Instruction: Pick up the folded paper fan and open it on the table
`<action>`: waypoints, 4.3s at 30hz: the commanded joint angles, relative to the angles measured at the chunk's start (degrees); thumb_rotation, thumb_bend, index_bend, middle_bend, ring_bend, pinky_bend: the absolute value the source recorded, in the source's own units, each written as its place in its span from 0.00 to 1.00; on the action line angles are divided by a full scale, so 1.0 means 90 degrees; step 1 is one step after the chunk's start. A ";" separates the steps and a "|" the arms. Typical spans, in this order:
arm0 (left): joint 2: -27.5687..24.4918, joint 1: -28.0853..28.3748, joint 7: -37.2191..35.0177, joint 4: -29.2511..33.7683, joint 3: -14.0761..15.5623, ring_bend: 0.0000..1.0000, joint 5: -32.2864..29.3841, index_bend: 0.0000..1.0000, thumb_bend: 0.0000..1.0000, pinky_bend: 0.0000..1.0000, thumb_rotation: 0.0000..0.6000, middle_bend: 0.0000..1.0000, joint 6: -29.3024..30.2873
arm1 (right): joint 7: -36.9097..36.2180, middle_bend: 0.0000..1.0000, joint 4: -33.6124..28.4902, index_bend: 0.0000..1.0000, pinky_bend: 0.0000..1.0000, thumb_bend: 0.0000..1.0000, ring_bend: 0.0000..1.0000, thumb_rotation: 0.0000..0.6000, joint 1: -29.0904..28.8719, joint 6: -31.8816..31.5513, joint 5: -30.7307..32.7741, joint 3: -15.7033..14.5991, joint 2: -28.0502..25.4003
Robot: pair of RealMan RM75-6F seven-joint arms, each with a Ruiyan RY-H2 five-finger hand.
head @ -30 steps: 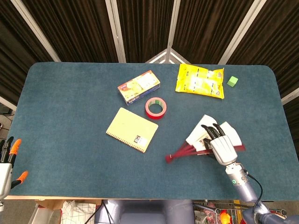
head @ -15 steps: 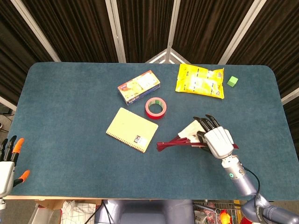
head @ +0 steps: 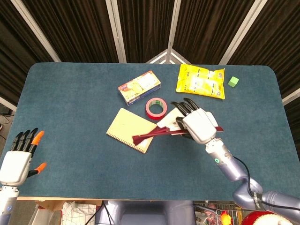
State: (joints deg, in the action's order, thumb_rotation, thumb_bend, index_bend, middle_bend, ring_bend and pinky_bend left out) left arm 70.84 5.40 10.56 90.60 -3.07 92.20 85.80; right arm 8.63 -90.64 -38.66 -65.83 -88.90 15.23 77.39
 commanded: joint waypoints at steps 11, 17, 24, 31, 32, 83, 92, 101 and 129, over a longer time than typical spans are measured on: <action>0.0270 0.0894 -0.1289 -0.0258 -0.0144 0.00 -0.0148 0.03 0.09 0.00 1.00 0.00 -0.1204 | 0.2102 0.21 -0.1251 0.79 0.17 0.47 0.24 1.00 -0.0920 0.0763 0.1419 0.0534 0.0564; 0.0587 0.1172 -0.2171 -0.0537 -0.0173 0.00 -0.0098 0.03 0.09 0.00 1.00 0.00 -0.1396 | 0.2657 0.21 -0.1389 0.79 0.17 0.47 0.24 1.00 -0.1202 0.0745 0.1939 0.0616 0.1003; 0.1177 0.1565 -0.3290 -0.1119 -0.0262 0.00 0.0222 0.05 0.09 0.00 1.00 0.00 -0.1313 | 0.2786 0.21 -0.1463 0.79 0.17 0.47 0.24 1.00 -0.1321 0.0662 0.2083 0.0468 0.1288; 0.2137 0.1790 -0.4413 -0.1896 -0.0387 0.00 0.0441 0.12 0.09 0.00 1.00 0.01 -0.0763 | 0.2761 0.21 -0.1383 0.79 0.17 0.47 0.24 1.00 -0.1377 0.0610 0.1900 0.0263 0.1456; 0.2229 0.1821 -0.4489 -0.1987 -0.0382 0.00 0.0451 0.13 0.09 0.00 1.00 0.01 -0.0751 | 0.2748 0.21 -0.1385 0.79 0.17 0.47 0.24 1.00 -0.1380 0.0594 0.1893 0.0257 0.1474; 0.5156 0.3419 -0.5757 -0.5420 -0.1035 0.05 -0.0128 0.61 0.37 0.27 1.00 0.44 -0.0392 | 0.2637 0.21 -0.2473 0.79 0.17 0.47 0.24 1.00 -0.1181 0.0229 0.1852 0.0078 0.0555; 0.4924 0.3360 -0.5658 -0.5120 -0.1023 0.07 -0.0153 0.66 0.41 0.29 1.00 0.47 -0.0139 | 0.2535 0.21 -0.2633 0.79 0.17 0.47 0.24 1.00 -0.1308 0.0256 0.1977 0.0181 0.0761; 0.4704 0.3271 -0.5713 -0.4828 -0.0852 0.05 -0.0104 0.56 0.34 0.26 1.00 0.35 -0.0016 | 0.2952 0.21 -0.2709 0.79 0.17 0.47 0.24 1.00 -0.1576 0.0254 0.2189 0.0274 0.1102; 0.3372 0.3153 -0.5958 -0.4107 -0.0152 0.00 0.0111 0.03 0.06 0.07 1.00 0.00 -0.0373 | 0.2790 0.21 -0.2548 0.79 0.17 0.47 0.24 1.00 -0.1441 -0.0004 0.2404 0.0226 0.0841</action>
State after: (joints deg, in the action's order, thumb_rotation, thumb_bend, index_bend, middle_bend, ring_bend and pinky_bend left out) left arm 101.36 33.91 -43.70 53.29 -3.70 93.83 81.86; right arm 33.83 -113.63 -51.71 -65.87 -67.17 17.34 85.05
